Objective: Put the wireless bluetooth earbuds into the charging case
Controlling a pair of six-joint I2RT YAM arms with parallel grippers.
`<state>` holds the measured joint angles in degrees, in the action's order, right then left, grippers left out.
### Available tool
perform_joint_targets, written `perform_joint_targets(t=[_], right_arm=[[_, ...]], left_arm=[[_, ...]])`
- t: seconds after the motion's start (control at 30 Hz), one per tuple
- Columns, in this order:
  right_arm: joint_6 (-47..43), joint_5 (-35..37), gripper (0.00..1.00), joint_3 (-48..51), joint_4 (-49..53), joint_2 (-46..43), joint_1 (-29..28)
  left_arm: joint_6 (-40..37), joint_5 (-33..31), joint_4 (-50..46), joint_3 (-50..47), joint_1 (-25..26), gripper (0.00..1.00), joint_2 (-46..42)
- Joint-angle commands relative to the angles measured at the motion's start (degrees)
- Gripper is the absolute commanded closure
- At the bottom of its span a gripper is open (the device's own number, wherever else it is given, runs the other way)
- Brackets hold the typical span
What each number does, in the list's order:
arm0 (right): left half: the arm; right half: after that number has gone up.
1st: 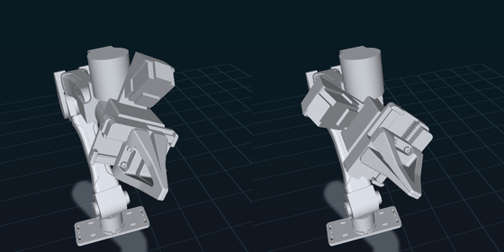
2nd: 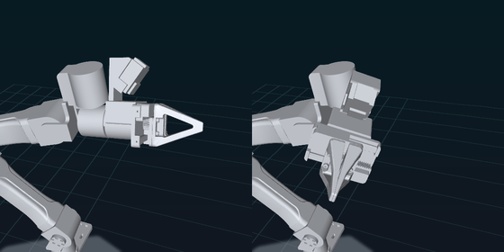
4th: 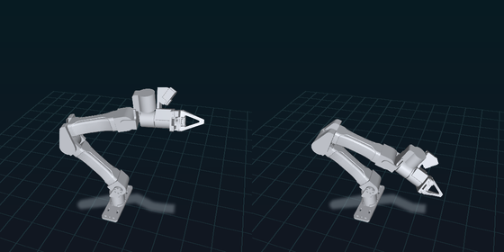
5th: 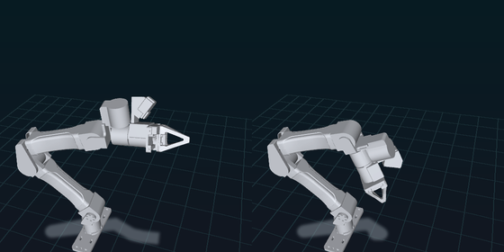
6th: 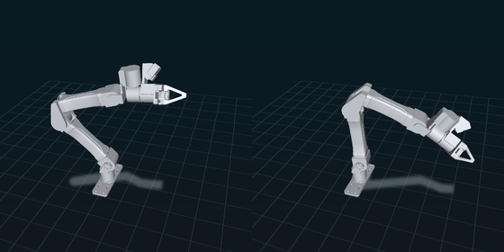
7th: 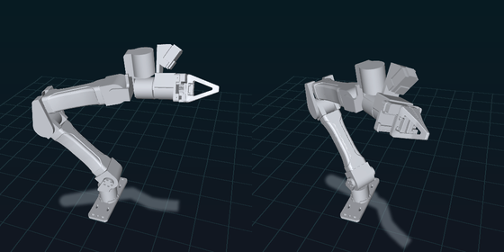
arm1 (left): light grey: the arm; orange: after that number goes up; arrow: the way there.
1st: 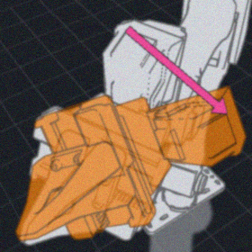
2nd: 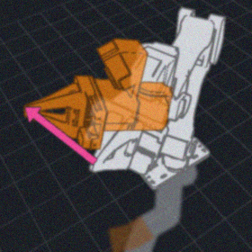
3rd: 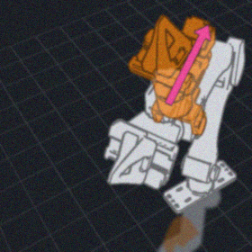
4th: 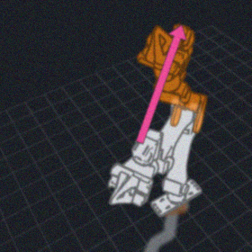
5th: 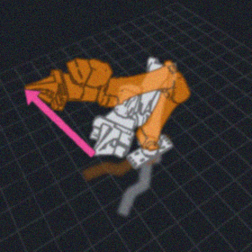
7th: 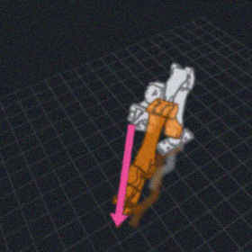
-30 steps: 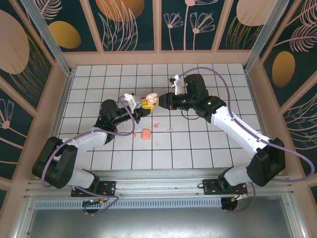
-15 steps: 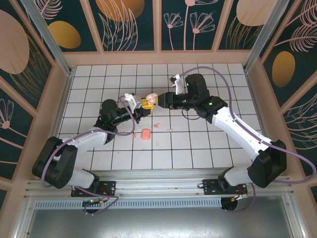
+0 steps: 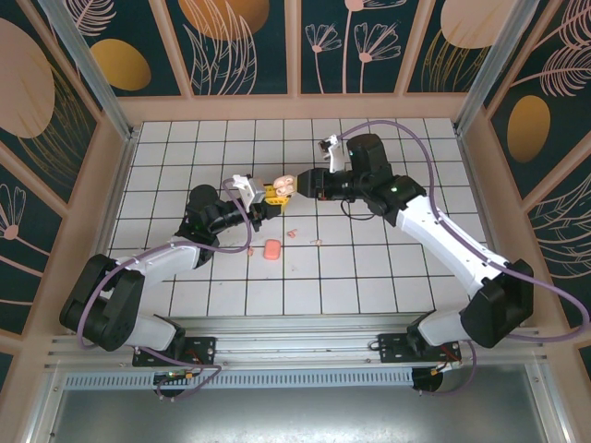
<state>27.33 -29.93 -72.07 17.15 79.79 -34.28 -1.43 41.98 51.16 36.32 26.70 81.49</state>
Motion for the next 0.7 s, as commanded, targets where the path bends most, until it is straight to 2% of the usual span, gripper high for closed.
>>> perform_joint_targets(t=[0.0, 0.2, 0.37, 0.67], right_arm=[[-2.0, 2.8, 0.65, -2.5, 3.4, 1.7, -0.7], [-2.8, 4.6, 0.66, -2.8, 5.8, 1.7, -1.1], [-2.1, 5.1, 0.64, -2.9, 5.9, 0.1, -0.4], [3.4, 11.7, 0.64, -1.9, 17.3, 1.5, 2.5]], left_arm=[[-1.0, 1.4, 0.5, 1.4, 0.4, 0.87, -0.9], [-0.4, 0.8, -0.3, 1.5, 0.4, 0.87, -0.9], [1.6, -2.2, -0.8, 1.3, 0.4, 0.85, -0.6], [5.7, -9.6, -2.0, -3.0, 0.4, 0.86, 0.3]])
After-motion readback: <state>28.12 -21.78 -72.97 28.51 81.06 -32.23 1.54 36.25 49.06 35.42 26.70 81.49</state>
